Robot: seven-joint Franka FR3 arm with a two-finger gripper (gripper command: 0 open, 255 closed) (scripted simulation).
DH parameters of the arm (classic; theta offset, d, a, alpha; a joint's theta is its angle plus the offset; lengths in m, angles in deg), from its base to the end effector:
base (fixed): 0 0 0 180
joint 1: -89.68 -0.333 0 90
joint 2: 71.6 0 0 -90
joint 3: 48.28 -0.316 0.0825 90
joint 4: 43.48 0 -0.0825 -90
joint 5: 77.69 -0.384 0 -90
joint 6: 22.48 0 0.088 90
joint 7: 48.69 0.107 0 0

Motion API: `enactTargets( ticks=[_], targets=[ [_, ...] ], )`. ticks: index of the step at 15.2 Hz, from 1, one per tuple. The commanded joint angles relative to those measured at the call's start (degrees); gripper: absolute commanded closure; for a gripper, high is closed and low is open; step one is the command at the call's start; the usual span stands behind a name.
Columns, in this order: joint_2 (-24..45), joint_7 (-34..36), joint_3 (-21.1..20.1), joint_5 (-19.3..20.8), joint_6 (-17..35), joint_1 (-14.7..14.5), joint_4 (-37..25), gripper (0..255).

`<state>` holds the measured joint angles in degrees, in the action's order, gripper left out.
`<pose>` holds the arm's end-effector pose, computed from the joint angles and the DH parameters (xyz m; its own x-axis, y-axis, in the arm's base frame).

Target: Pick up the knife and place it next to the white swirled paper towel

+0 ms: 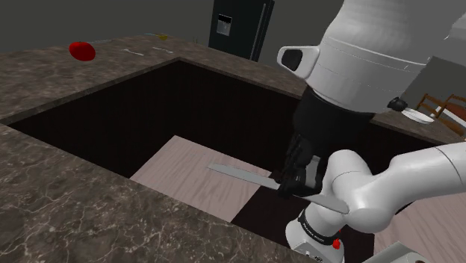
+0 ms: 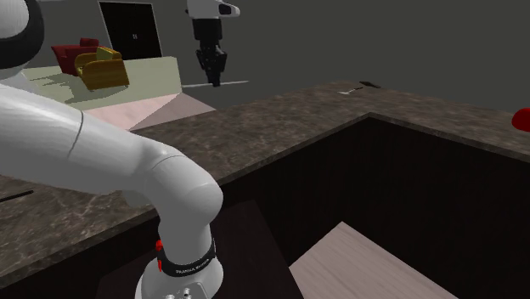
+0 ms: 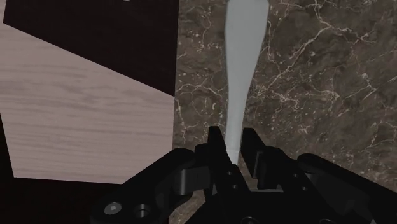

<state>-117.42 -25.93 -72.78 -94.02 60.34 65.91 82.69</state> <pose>0.1446 0.2933 0.6218 0.9362 0.3514 -0.0015 0.3514 -0.9360 0.0211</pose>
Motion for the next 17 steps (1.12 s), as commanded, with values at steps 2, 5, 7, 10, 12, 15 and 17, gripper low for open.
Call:
enactTargets(
  ticks=[2,5,7,10,12,15,17],
  targets=[
    [-6.3,1.2,0.6,-1.5,-3.5,-2.3,2.8,255],
    [-11.9,2.9,0.9,-3.0,-7.0,-4.6,4.9,255],
    [-15.5,4.2,0.9,-4.0,-9.5,-6.0,5.9,255],
    [-19.1,5.4,0.7,-5.2,-11.3,-7.5,7.5,255],
    [-20.0,5.3,0.3,-5.6,-10.3,-7.7,9.4,255],
    [-21.3,5.1,-0.4,-6.3,-8.8,-8.1,12.2,255],
    [-22.1,5.0,-0.9,-6.8,-7.8,-8.4,14.1,255]
  ],
)
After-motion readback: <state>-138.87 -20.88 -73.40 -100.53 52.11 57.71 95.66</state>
